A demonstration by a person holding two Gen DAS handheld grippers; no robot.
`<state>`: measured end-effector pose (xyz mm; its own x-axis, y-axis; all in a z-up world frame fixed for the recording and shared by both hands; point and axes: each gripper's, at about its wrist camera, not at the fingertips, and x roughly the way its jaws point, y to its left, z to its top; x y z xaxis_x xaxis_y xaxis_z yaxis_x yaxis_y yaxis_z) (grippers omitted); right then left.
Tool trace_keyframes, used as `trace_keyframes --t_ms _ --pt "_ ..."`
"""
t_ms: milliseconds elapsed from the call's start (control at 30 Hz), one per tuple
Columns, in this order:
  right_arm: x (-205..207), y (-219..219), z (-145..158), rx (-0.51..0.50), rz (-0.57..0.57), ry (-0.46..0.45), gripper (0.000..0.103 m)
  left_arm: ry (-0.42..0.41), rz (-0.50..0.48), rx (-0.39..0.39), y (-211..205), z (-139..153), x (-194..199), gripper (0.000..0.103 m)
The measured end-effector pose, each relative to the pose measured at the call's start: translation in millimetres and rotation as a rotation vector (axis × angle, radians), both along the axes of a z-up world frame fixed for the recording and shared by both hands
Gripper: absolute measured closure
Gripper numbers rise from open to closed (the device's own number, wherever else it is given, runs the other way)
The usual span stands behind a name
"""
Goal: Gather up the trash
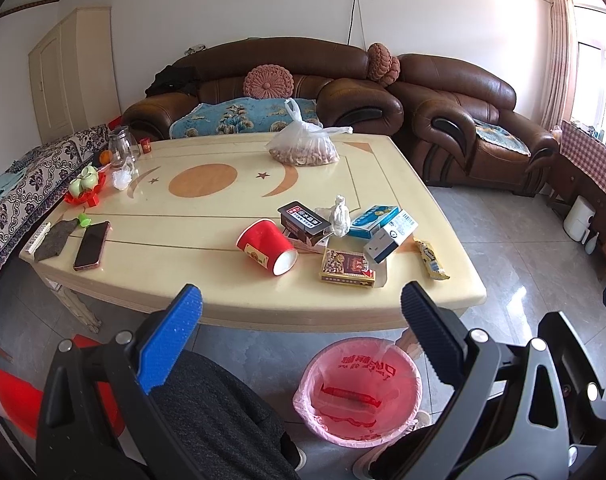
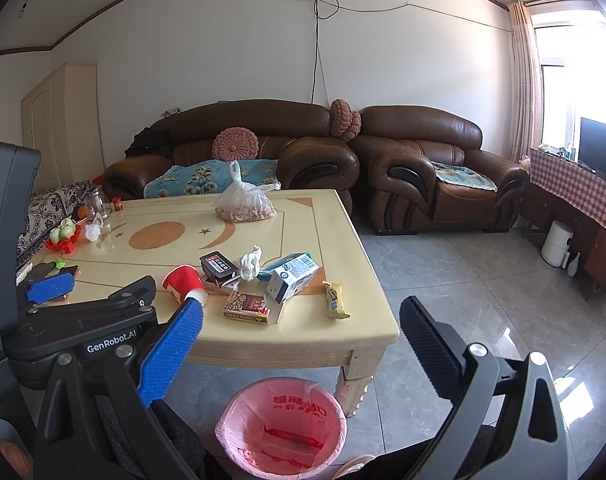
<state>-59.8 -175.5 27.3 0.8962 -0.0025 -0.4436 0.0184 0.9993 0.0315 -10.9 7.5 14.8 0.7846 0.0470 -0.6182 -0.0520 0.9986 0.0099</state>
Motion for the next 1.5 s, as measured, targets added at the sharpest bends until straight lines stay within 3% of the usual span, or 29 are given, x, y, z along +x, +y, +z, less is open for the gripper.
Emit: trace_keyframes --t_ms 533,1500 --pt "-0.1 0.0 0.7 0.000 0.000 -0.001 0.006 -0.005 0.007 0.001 0.8 11.7 1.7 0.006" --pt "0.8 2.1 1.3 0.006 0.011 0.003 0.006 -0.002 0.016 0.008 -0.1 3.6 0.7 0.006"
